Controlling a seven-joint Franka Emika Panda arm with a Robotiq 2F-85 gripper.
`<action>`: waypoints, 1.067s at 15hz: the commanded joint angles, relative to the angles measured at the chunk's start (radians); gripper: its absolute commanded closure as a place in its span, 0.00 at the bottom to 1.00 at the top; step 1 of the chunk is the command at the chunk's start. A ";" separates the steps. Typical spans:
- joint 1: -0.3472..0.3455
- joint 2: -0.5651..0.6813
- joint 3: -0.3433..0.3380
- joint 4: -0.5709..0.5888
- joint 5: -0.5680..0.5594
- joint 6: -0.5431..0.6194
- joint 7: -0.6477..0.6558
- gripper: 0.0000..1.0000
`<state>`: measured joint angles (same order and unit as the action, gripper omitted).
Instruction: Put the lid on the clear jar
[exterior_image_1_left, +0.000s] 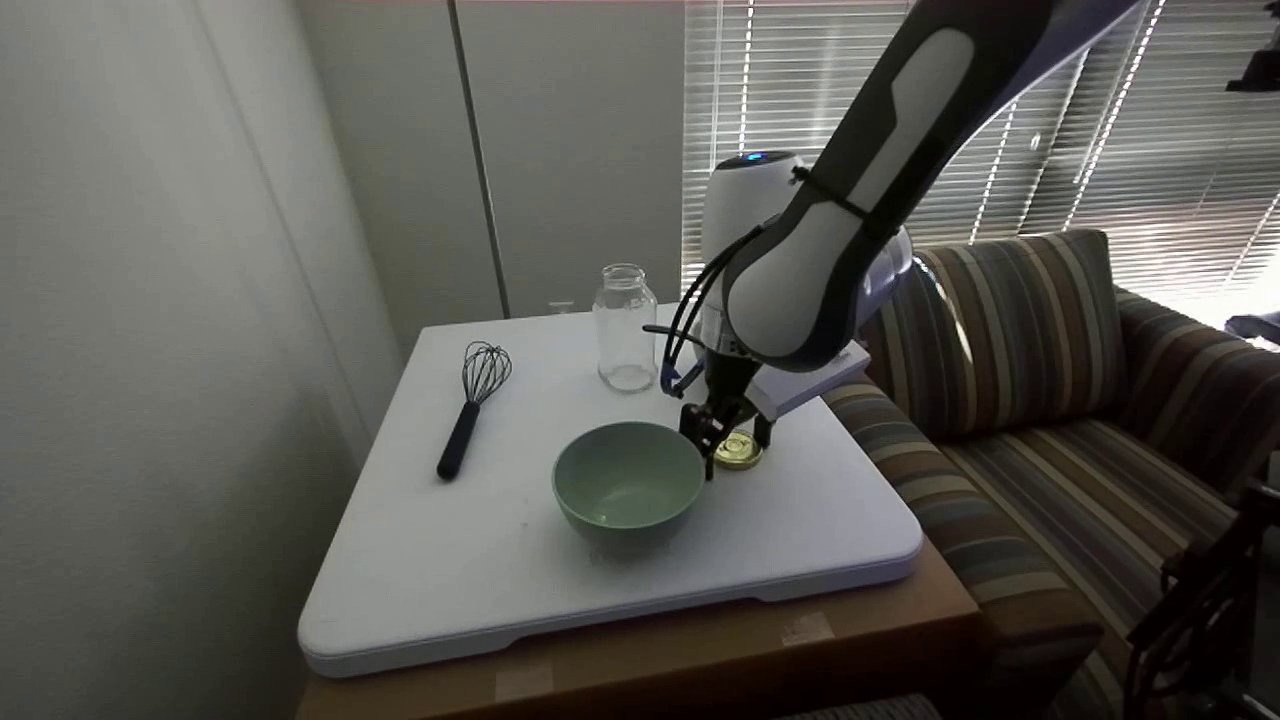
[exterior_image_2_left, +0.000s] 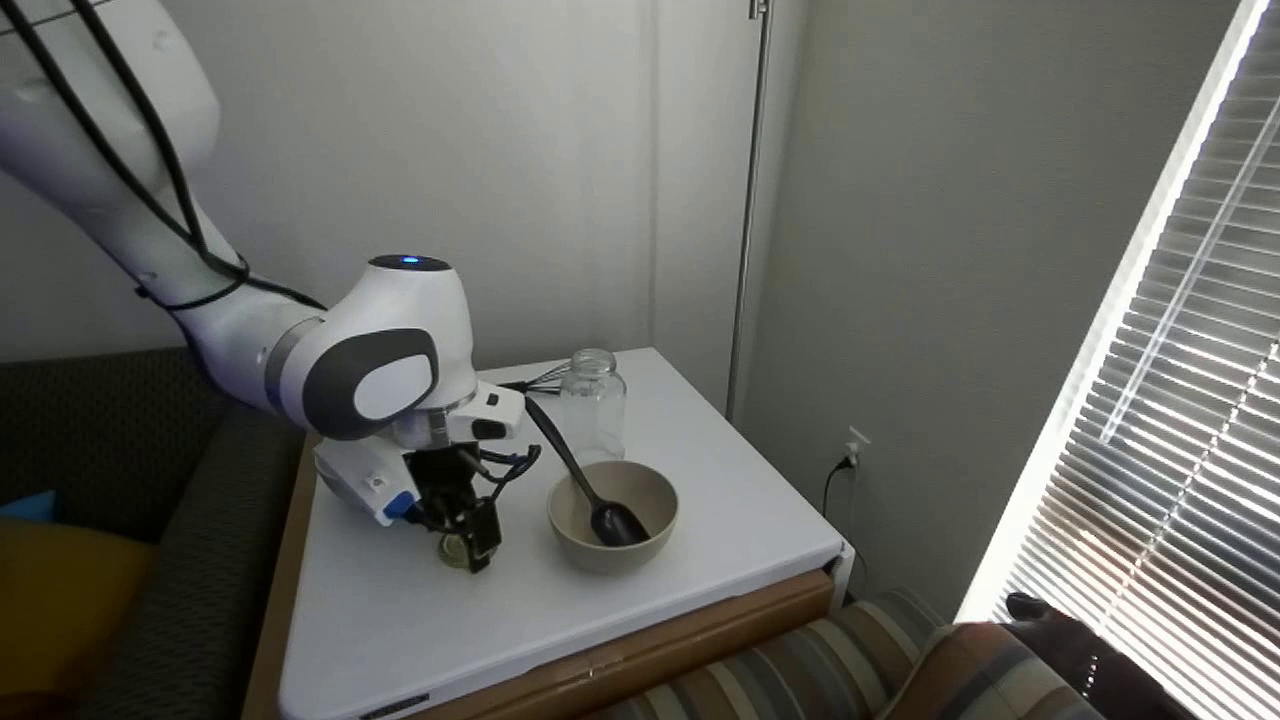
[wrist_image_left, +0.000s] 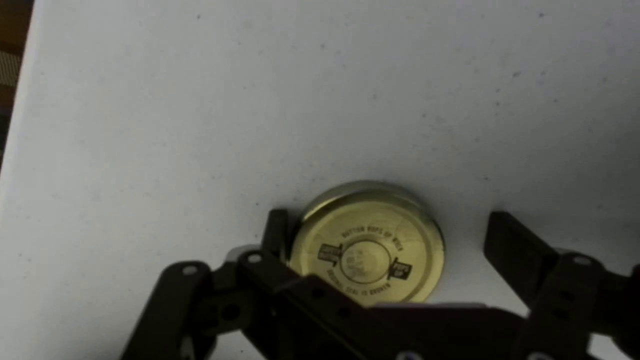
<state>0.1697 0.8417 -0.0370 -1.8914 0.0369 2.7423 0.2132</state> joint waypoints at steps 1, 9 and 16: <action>-0.044 -0.002 0.034 -0.020 0.015 0.018 -0.030 0.00; -0.043 0.014 0.016 -0.023 -0.006 0.064 -0.040 0.00; -0.121 0.017 0.048 -0.031 0.022 0.138 -0.074 0.00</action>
<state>0.1087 0.8459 -0.0209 -1.9066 0.0377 2.8259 0.1949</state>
